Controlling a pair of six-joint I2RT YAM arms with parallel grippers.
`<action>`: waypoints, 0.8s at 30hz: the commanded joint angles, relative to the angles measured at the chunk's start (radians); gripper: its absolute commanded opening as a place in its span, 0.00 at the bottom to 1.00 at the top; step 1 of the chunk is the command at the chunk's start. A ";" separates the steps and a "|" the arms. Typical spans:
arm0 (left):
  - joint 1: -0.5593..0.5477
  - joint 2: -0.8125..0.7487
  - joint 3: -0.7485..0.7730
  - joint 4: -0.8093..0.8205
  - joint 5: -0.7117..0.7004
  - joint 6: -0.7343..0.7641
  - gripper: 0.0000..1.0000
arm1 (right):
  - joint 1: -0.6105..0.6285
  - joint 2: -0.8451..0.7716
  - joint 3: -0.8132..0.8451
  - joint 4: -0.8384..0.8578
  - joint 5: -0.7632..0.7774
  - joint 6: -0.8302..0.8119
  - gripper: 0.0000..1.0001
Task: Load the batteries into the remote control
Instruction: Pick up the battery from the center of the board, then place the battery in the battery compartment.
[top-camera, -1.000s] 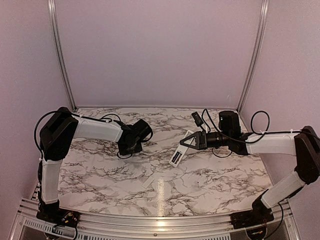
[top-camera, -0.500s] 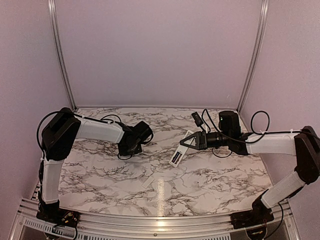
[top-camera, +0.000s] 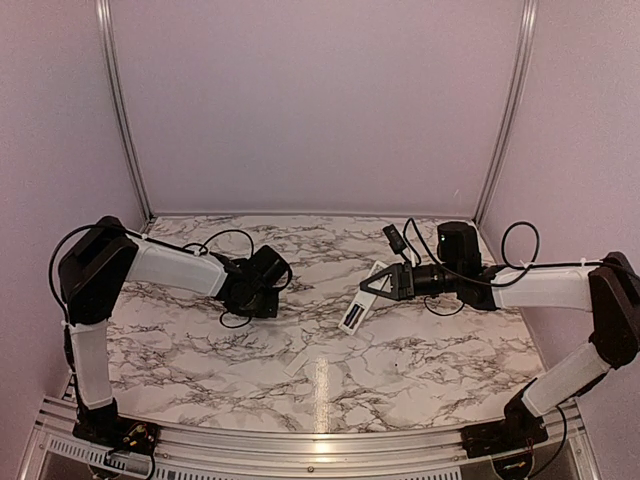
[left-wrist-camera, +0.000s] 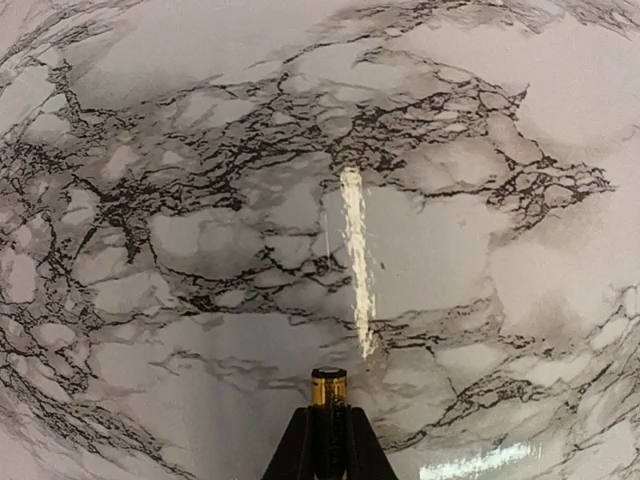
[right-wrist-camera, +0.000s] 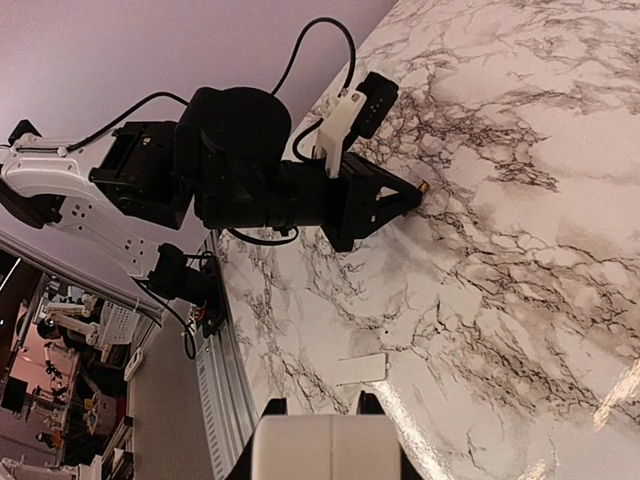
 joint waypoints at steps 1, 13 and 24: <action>-0.003 -0.059 -0.088 0.094 0.231 0.199 0.00 | -0.008 0.000 -0.024 0.071 -0.023 0.038 0.00; -0.026 -0.374 -0.192 0.160 0.615 0.339 0.00 | -0.008 0.059 -0.170 0.454 -0.057 0.312 0.00; -0.066 -0.623 -0.320 0.329 1.062 0.374 0.00 | -0.003 0.087 -0.175 0.543 -0.063 0.379 0.00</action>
